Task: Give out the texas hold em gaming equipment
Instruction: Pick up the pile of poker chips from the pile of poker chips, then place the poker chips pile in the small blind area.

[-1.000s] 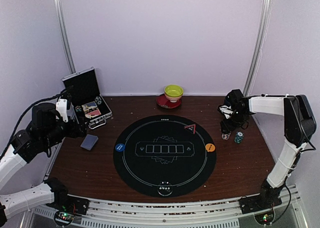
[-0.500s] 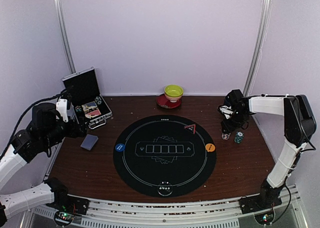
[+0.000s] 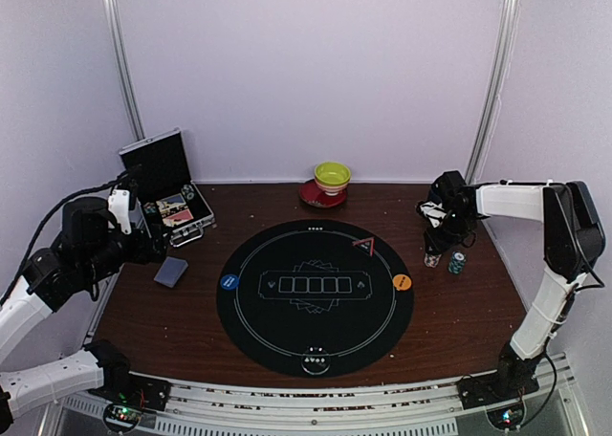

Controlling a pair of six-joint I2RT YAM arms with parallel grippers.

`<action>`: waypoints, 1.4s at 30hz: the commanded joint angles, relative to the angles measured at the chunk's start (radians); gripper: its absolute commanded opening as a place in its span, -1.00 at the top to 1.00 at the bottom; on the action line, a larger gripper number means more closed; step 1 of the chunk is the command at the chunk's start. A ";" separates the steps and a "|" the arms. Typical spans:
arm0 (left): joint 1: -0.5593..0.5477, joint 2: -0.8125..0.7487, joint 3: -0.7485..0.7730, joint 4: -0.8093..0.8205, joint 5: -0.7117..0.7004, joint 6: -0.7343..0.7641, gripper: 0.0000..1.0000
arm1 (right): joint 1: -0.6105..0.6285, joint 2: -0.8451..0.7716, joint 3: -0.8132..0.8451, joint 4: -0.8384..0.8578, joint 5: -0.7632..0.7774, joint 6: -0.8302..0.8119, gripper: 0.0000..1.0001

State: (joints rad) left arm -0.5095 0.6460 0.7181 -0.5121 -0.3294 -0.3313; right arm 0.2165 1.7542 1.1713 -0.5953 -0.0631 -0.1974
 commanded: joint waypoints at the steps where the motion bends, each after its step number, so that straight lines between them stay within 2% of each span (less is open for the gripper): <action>1: 0.009 -0.003 -0.009 0.053 0.000 0.009 -0.96 | 0.004 -0.059 -0.004 -0.010 0.009 0.009 0.32; 12: 0.025 -0.005 -0.008 0.053 -0.002 0.006 -0.96 | 0.022 -0.145 0.016 -0.006 -0.030 -0.003 0.34; 18: 0.041 -0.007 -0.011 0.056 -0.002 0.005 -0.96 | 0.178 -0.111 0.125 -0.023 0.001 0.007 0.34; 25: 0.065 -0.018 -0.014 0.065 0.006 0.002 -0.96 | 0.401 0.121 0.439 -0.106 0.038 0.027 0.35; 35: 0.099 -0.033 -0.016 0.072 0.006 0.003 -0.96 | 0.669 0.599 1.078 -0.228 0.081 0.027 0.36; 37: 0.104 -0.044 -0.019 0.078 0.006 0.002 -0.96 | 0.705 0.668 1.150 -0.212 0.093 0.025 0.36; 42: 0.111 -0.055 -0.020 0.080 0.003 0.002 -0.96 | 0.775 0.743 1.162 -0.082 0.120 0.029 0.36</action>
State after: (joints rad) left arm -0.4099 0.6056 0.7067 -0.4862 -0.3286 -0.3317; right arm 0.9569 2.4634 2.2936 -0.7483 0.0139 -0.1768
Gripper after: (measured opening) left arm 0.978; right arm 0.409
